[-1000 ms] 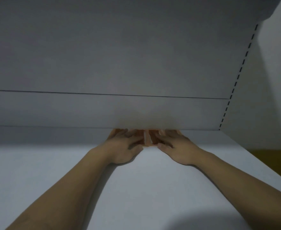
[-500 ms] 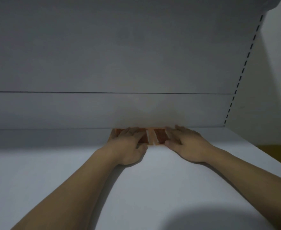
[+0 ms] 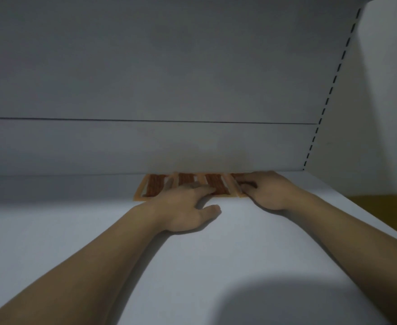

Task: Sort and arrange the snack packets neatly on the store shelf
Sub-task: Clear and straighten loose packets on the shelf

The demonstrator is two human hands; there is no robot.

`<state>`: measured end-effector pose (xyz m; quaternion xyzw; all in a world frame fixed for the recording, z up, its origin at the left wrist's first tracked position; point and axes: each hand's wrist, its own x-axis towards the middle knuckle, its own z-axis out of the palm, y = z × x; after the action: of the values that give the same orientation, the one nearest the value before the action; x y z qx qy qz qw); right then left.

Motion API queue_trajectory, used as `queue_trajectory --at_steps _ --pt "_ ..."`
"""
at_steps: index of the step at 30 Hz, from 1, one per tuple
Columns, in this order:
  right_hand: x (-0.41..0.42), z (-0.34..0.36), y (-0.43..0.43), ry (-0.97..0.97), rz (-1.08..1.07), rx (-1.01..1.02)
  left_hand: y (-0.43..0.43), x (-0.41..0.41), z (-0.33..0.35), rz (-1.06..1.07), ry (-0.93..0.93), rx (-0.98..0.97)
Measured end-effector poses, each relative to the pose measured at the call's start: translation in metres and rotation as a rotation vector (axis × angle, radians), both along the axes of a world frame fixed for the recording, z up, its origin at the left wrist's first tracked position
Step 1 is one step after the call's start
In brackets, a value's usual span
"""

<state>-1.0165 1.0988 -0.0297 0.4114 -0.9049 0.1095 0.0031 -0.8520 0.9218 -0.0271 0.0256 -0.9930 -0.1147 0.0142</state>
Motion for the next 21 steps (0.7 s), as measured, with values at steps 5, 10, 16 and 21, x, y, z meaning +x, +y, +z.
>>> queue_trajectory --at_steps 5,10,16,21 --pt "0.001 -0.001 -0.002 0.0 -0.017 0.007 -0.002 0.0 -0.001 0.009 -0.003 0.004" --pt "0.006 -0.003 -0.008 0.118 -0.019 -0.01 -0.013 -0.004 -0.002 0.025 0.083 -0.014" --pt "0.029 -0.009 -0.024 0.135 0.203 -0.055 -0.049 -0.001 -0.004 0.208 0.021 -0.114" --pt "0.032 -0.006 -0.027 0.156 0.226 -0.03 -0.045 -0.003 -0.006 0.255 0.024 -0.144"
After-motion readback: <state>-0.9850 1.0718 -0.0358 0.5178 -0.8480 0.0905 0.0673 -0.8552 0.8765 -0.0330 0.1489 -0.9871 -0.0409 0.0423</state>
